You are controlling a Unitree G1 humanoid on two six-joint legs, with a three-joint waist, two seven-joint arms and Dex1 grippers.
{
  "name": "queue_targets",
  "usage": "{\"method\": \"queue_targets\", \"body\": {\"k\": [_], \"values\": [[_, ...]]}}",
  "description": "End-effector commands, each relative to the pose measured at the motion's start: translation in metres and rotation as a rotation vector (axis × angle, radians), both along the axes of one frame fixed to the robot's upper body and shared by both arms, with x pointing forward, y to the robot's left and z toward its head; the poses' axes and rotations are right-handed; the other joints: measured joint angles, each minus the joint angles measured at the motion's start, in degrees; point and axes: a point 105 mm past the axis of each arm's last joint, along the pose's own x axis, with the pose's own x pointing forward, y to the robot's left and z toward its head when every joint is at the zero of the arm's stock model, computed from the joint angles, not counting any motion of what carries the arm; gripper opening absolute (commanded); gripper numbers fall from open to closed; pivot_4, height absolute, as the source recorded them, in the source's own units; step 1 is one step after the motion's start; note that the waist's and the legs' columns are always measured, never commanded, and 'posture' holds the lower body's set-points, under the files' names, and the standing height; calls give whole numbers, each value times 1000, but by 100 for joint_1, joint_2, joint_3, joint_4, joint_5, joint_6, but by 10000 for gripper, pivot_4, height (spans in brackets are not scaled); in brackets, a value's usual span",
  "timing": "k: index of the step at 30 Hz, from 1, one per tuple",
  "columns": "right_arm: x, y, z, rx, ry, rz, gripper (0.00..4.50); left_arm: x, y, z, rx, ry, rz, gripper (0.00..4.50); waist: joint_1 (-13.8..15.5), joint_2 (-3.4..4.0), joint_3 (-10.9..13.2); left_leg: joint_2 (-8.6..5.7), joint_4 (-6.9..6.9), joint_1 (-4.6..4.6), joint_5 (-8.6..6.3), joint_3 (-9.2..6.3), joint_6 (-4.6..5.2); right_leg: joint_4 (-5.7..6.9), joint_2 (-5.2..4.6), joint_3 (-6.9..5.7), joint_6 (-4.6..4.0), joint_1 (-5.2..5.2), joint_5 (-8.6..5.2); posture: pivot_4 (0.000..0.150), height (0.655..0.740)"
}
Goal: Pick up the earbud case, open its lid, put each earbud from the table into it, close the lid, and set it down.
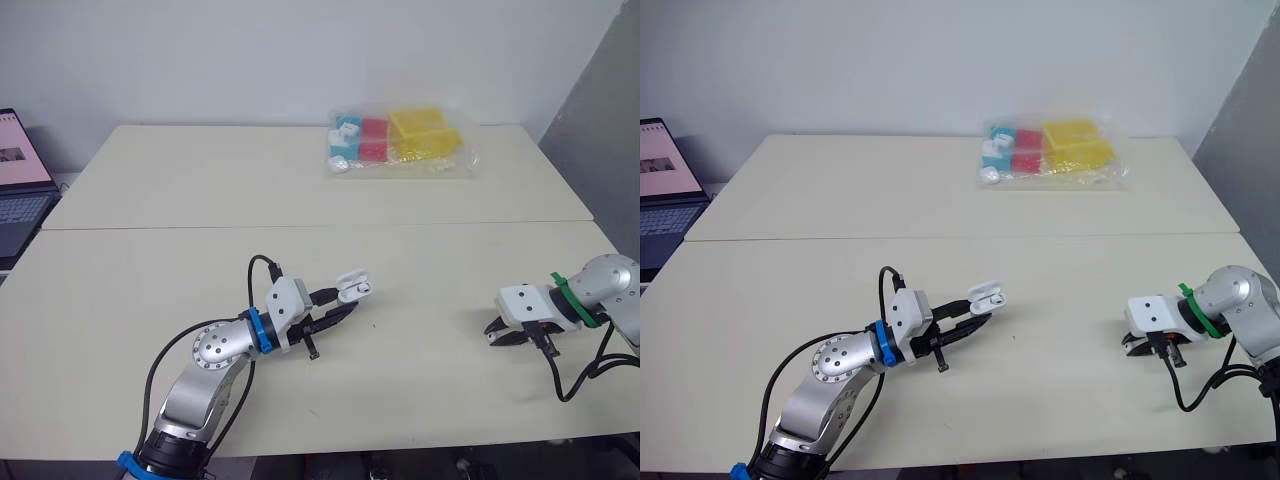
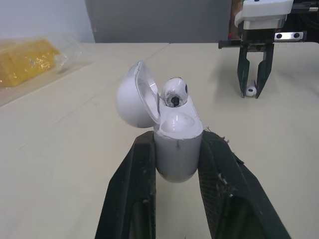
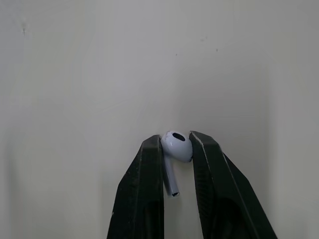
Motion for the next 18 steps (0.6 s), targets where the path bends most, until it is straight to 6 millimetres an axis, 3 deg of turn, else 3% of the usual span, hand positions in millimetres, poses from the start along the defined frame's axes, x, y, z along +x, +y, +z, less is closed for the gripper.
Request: {"method": "queue_targets", "body": {"k": [1, 6, 7, 16, 18], "values": [[-9, -12, 0, -61, 69, 10, 4229, -5, -3, 12, -18, -44, -19, 7863, 3, 0, 0, 0, 0, 0, 0, 0, 0, 0, 0, 0, 0, 0, 0, 1500, 7400], [-8, -14, 2, -62, 93, -32, 4229, -5, -4, 12, -18, -42, -21, 7863, 4, 0, 0, -1, 0, 1, 0, 1, 0, 1, 0, 0, 0, 0, 0, 1500, 7400], [-7, -14, 2, -60, 94, -45, 11546, -5, -4, 12, -18, -42, -22, 7863, 5, 0, 0, 0, 0, 1, 0, 1, 0, 1, 0, 0, 0, 0, 0, 1500, 7400], [0, -13, 8, -64, 21, -17, 43339, -5, -6, 12, -19, -36, -26, 7863, -20, 0, 0, 1, 5, 15, 1, 3, 0, 16, 1, 5, -1, 4, 2, 1500, 7400], [1, -10, 17, -40, 7, -29, 45000, -6, -7, 12, -21, -36, -27, 7863, -23, 0, 0, 2, 5, 17, 1, 3, 0, 17, 2, 6, -2, 4, 2, 1500, 7400]]}}
